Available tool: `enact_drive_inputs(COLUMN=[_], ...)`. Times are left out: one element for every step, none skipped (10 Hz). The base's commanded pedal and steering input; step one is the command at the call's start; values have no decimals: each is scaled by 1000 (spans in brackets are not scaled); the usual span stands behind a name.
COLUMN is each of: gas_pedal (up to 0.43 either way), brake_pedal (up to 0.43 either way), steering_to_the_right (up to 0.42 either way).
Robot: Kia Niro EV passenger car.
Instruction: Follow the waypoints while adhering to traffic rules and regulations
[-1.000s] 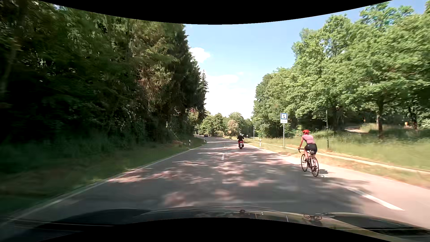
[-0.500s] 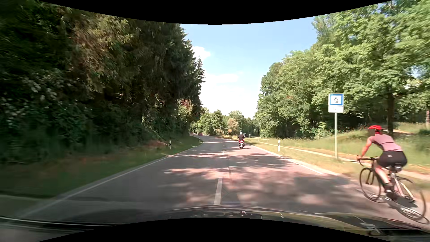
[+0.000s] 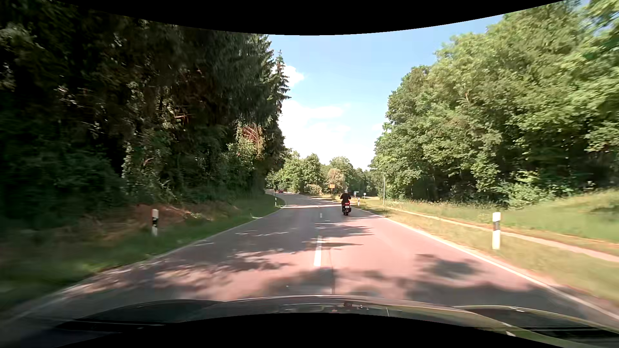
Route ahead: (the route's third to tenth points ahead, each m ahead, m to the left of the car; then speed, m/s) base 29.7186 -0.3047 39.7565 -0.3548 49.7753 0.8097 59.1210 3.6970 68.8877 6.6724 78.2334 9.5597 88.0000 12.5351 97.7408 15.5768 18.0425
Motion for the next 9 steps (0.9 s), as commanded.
enact_drive_inputs(gas_pedal=[67, 67, 67, 59, 59, 59, 59, 59, 59], brake_pedal=[12, 12, 12, 12, 12, 12, 12, 12, 12], steering_to_the_right=[2, 2, 2, 1, 1, 1, 0, 0, -3])
